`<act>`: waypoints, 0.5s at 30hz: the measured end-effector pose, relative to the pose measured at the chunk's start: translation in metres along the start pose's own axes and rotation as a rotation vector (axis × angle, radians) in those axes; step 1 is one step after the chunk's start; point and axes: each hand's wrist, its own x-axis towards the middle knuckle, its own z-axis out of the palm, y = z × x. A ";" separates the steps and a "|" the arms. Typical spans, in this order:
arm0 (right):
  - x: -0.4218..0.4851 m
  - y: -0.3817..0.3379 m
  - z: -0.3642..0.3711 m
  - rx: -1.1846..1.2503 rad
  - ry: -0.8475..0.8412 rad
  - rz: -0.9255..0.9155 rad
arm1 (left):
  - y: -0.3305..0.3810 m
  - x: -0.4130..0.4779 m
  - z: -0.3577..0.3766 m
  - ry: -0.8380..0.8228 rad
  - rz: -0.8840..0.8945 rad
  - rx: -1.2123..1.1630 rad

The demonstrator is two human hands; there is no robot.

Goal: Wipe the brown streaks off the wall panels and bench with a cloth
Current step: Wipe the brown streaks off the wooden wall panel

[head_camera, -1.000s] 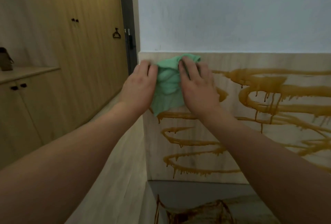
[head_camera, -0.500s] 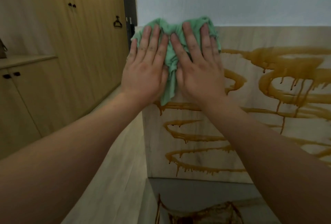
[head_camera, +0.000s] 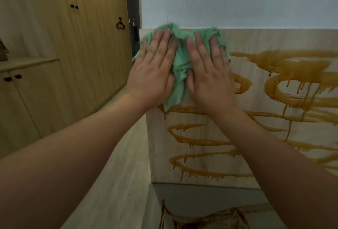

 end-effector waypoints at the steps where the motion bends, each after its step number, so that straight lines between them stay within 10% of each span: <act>1: 0.001 -0.001 0.001 -0.009 0.002 0.012 | 0.001 0.001 0.001 0.006 -0.006 -0.001; 15: -0.183 -0.011 0.057 -0.033 -0.233 -0.250 | 0.046 -0.187 0.080 -0.196 0.137 0.026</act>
